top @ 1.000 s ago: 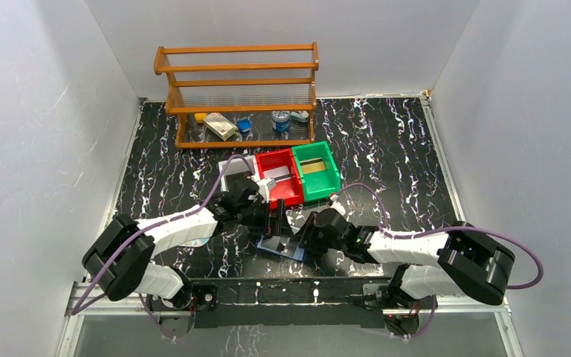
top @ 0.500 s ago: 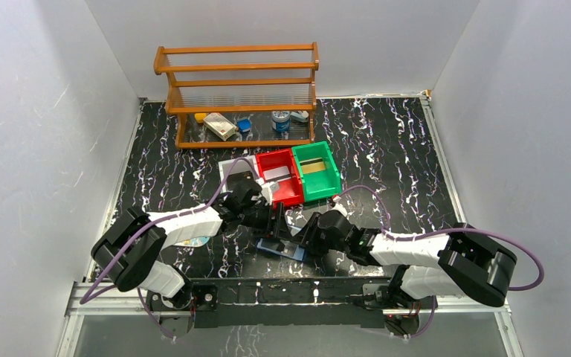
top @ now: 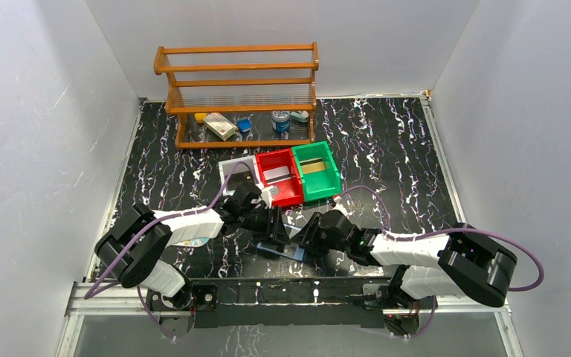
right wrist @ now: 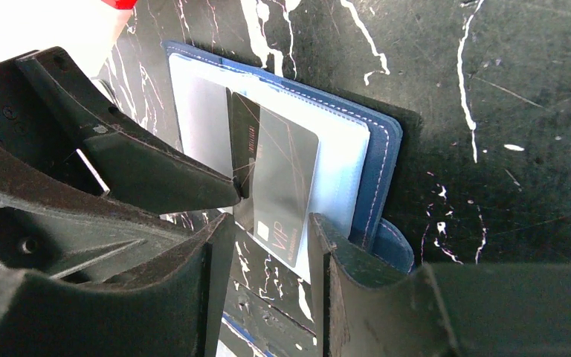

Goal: Take the credit cards out of the card holder

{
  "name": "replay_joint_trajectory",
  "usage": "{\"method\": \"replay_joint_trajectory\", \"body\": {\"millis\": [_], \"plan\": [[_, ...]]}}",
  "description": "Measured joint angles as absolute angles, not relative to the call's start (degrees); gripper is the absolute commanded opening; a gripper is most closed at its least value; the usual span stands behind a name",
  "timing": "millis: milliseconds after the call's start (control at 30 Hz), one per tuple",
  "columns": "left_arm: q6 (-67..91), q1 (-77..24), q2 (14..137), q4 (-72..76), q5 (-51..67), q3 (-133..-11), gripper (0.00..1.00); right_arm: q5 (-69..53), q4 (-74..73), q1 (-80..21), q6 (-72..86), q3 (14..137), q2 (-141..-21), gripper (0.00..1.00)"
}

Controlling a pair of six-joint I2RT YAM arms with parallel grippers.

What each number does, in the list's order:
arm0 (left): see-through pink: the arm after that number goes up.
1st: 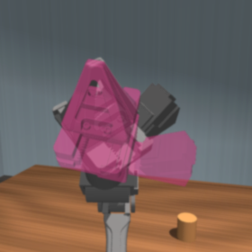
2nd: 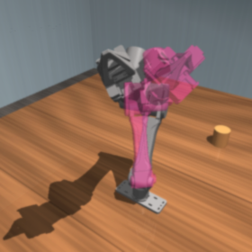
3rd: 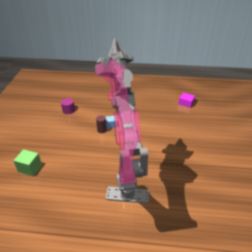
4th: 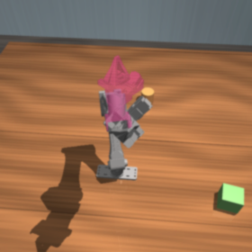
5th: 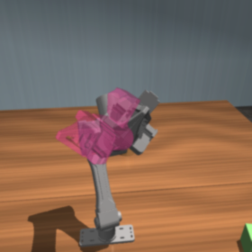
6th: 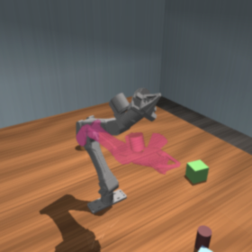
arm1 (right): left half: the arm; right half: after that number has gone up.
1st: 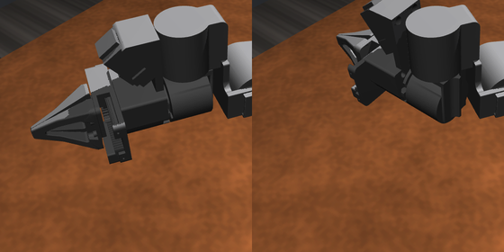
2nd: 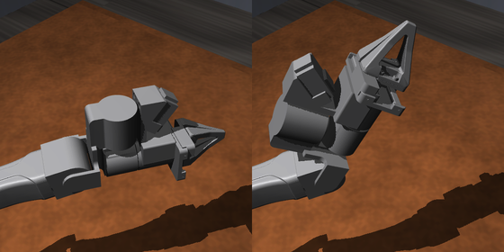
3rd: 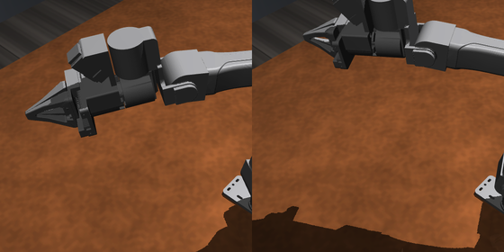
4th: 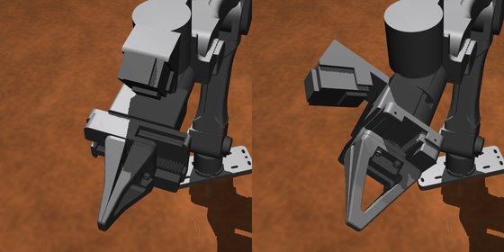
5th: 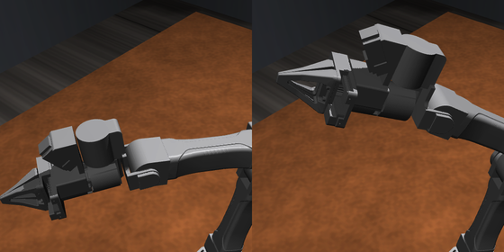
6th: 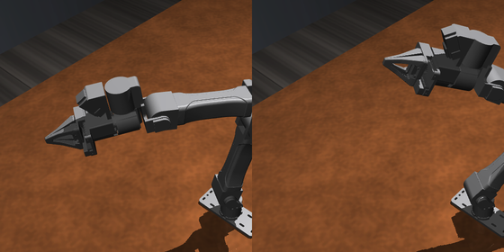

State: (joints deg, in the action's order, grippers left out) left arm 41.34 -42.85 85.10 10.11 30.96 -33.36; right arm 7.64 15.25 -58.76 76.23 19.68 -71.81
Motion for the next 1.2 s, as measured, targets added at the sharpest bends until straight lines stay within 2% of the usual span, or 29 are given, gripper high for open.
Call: {"method": "replay_joint_trajectory", "body": {"millis": [167, 367, 733, 1000, 1200], "plan": [[40.23, -42.85, 82.91, 7.77, 28.69, -33.45, 0.56, 7.33, 15.25, -58.52, 76.29, 19.57, -71.68, 0.5], [37.91, -42.85, 80.97, 3.73, 23.97, -34.85, 0.58, 7.27, 15.68, -58.48, 76.31, 19.31, -71.66, 0.5], [37.19, -42.78, 85.93, 4.51, 26.09, -36.64, 0.4, 6.81, 15.81, -58.19, 76.29, 19.27, -71.66, 0.5], [38.81, -41.39, 87.9, 7.79, 30.2, -35.46, 0.34, 6.63, 16.05, -58.08, 76.25, 19.16, -71.68, 0.5], [40.42, -40.82, 88.88, 11.53, 32.73, -34.15, 0.24, 6.11, 16.56, -57.84, 76.16, 18.96, -71.75, 0.5]]}}
